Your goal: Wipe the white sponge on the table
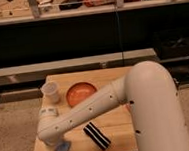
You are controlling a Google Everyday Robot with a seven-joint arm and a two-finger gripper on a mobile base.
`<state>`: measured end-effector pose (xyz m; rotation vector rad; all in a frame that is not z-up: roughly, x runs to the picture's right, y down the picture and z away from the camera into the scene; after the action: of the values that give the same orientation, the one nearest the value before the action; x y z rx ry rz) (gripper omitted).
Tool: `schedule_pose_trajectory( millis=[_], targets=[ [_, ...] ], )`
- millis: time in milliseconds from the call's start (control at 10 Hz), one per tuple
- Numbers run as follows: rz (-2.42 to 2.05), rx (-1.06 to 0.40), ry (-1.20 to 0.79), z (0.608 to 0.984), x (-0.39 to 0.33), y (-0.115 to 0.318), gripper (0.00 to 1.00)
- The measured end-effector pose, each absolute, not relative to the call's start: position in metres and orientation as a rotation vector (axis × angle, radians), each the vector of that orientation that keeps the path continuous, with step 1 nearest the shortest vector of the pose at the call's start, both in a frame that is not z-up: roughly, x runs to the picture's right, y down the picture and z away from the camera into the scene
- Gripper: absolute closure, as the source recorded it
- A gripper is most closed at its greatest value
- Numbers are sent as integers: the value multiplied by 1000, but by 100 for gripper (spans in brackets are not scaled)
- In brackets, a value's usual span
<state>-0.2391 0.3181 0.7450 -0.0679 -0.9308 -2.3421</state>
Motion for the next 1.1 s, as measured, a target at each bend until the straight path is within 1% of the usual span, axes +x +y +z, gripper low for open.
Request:
schedule_pose_trajectory(
  millis=[200,400,800,1100],
  targets=[
    [-2393,-59,-973,749,-269,321,100],
    [-2433,-63,-989,755,-284,316,100],
    [-2452,-61,-959,773,-290,272,100],
    [-2428,-82,-945,795,-284,244,100]
  ],
)
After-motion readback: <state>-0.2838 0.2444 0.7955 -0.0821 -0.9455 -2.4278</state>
